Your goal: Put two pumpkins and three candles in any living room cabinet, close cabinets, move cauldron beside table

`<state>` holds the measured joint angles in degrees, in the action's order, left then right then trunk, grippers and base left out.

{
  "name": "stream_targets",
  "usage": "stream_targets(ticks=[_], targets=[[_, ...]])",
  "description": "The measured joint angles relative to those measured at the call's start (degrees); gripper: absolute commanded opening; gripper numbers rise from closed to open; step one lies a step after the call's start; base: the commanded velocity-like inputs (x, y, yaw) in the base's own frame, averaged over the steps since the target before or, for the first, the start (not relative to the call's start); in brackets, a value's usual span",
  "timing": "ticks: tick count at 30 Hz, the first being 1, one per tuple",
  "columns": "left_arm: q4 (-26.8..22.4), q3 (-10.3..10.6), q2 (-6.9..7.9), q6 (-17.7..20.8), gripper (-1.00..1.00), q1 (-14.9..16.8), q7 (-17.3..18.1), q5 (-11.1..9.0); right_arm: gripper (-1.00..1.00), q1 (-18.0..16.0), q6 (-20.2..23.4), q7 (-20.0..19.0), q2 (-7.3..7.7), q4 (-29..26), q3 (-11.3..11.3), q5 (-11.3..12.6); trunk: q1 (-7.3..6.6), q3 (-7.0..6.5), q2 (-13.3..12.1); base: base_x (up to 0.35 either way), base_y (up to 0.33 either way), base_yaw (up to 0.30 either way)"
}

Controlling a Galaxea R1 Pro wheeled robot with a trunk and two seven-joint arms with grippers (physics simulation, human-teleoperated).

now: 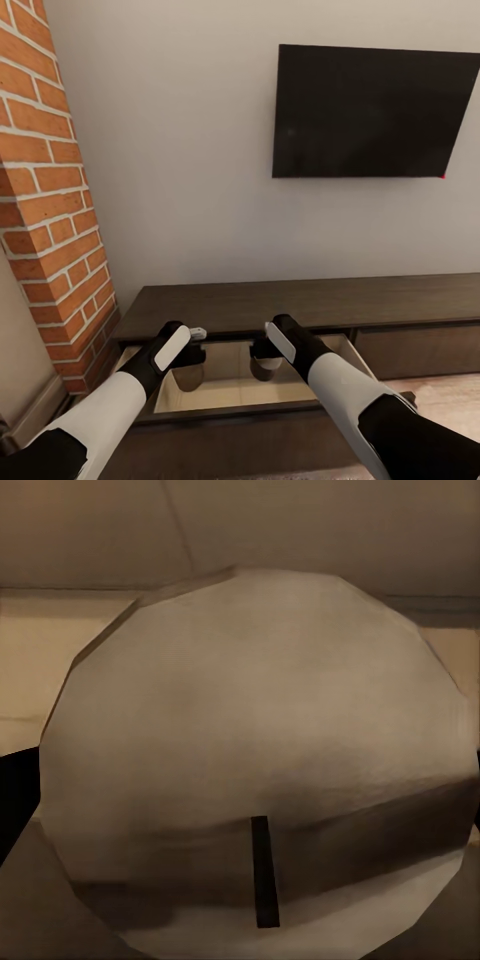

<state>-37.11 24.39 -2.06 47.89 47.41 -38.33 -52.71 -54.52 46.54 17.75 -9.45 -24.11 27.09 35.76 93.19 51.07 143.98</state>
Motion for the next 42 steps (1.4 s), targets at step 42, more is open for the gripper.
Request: stream_targets(ticks=[42], targets=[[1.7,3.7,0.35,-8.2,-1.00,0.0,7.3,3.0,-1.00,0.0,-13.1,-1.7,-0.26,3.1,3.8,-0.1,0.87,7.55,0.5,0.000,0.000,0.000]])
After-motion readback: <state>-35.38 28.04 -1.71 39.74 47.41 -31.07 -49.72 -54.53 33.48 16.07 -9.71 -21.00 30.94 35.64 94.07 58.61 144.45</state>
